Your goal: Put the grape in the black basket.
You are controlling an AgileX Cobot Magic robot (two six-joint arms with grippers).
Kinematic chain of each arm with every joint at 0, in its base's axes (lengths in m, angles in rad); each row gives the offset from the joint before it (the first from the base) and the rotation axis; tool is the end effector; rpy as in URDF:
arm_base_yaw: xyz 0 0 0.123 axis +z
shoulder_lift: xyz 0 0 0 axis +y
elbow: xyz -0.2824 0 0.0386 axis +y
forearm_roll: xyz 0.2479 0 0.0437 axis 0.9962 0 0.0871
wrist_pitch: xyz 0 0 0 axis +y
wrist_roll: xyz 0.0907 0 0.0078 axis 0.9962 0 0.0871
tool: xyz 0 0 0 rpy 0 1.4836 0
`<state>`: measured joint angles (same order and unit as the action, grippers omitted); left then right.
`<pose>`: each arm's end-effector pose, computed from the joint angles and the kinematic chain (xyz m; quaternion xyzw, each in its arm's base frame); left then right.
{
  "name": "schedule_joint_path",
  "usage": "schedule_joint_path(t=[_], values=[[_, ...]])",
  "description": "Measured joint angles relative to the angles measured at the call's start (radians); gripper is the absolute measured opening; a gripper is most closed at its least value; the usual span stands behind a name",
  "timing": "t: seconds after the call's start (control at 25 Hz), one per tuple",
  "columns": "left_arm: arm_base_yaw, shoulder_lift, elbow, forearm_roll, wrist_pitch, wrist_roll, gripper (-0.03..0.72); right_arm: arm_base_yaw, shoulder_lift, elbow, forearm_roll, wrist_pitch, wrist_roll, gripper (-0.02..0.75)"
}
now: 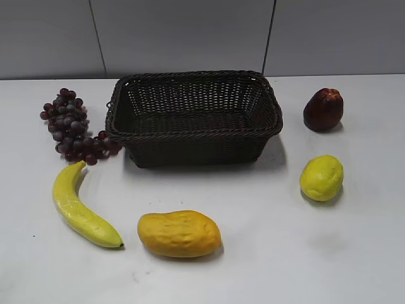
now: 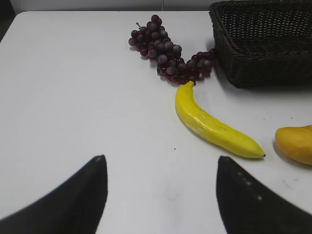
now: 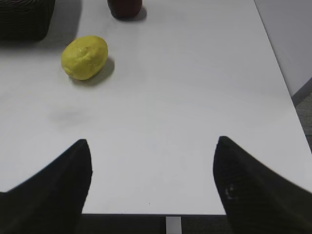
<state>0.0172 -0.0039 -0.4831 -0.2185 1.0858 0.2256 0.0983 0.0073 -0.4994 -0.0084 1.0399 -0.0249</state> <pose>-0.0053 -0.0176 0.2721 0.0941 0.8527 -0.0473 0.5117 -0.0027 -0.0009 0.2787 -0.0522 0.8482 0.0151 0.5268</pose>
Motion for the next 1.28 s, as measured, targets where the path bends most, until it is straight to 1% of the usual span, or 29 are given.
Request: schedule_joint_path(t=[0.56,0.84,1.12,1.28], values=[[0.000,0.001,-0.005,0.000,-0.008,0.000,0.532,0.000,0.000,0.000,0.000,0.000,0.000,0.589],[0.000,0.039,-0.019,-0.003,-0.183,0.000,0.532,0.000,0.000,0.000,0.000,0.000,0.000,0.589],[0.000,0.285,-0.026,-0.045,-0.367,0.000,0.532,0.000,0.000,0.000,0.000,0.000,0.000,0.589],[0.000,0.485,-0.077,-0.046,-0.392,0.000,0.533,0.000,0.000,0.000,0.000,0.000,0.000,0.589]])
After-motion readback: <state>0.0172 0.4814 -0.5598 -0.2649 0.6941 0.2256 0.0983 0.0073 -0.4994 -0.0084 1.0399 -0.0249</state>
